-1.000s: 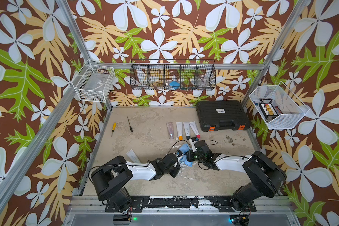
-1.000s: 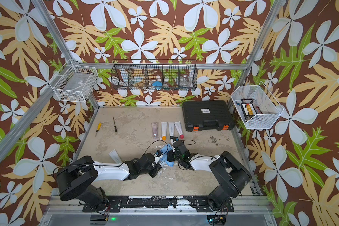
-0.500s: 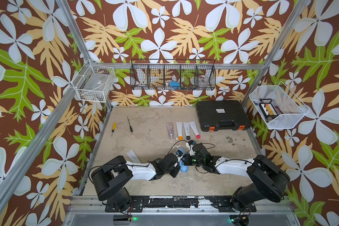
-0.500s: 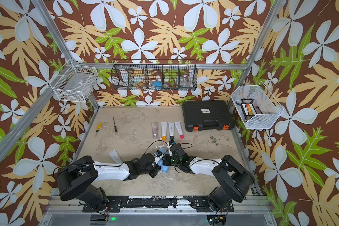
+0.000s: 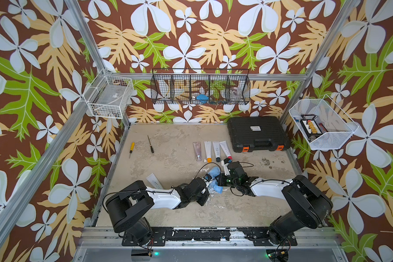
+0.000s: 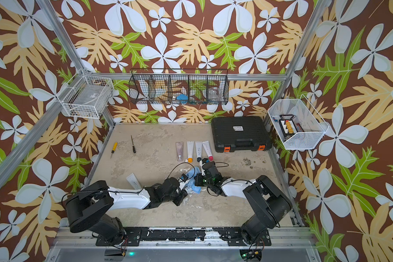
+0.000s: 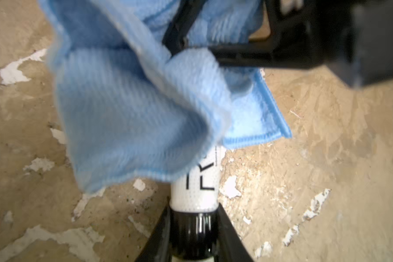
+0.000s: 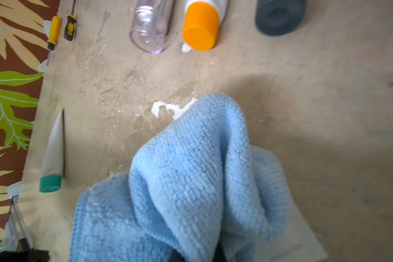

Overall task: Wipe the surface of the toothpaste tube
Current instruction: Wipe the dirt from the toothpaste tube.

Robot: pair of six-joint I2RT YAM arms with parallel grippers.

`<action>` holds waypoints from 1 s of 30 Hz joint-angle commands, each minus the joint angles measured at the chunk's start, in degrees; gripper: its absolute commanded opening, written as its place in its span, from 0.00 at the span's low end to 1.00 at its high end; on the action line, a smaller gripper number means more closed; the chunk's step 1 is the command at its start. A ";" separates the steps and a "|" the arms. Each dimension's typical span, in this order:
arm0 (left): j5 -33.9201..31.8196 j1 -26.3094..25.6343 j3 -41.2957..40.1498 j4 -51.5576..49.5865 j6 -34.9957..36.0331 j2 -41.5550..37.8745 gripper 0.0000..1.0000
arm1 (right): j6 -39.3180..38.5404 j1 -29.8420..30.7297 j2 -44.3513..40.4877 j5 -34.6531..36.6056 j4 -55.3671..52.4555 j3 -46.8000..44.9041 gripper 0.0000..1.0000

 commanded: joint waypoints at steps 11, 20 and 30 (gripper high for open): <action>1.61 0.08 -0.27 1.93 1.29 -0.79 0.16 | -6.04 -6.56 0.06 4.56 -9.87 3.78 0.00; 1.86 0.04 -0.33 2.32 1.23 -0.87 0.17 | -4.64 -5.98 -0.09 0.20 -8.02 2.04 0.00; 0.99 0.05 -0.21 2.11 1.22 -0.70 0.17 | 0.51 2.89 -1.09 -4.05 -6.04 -0.25 0.00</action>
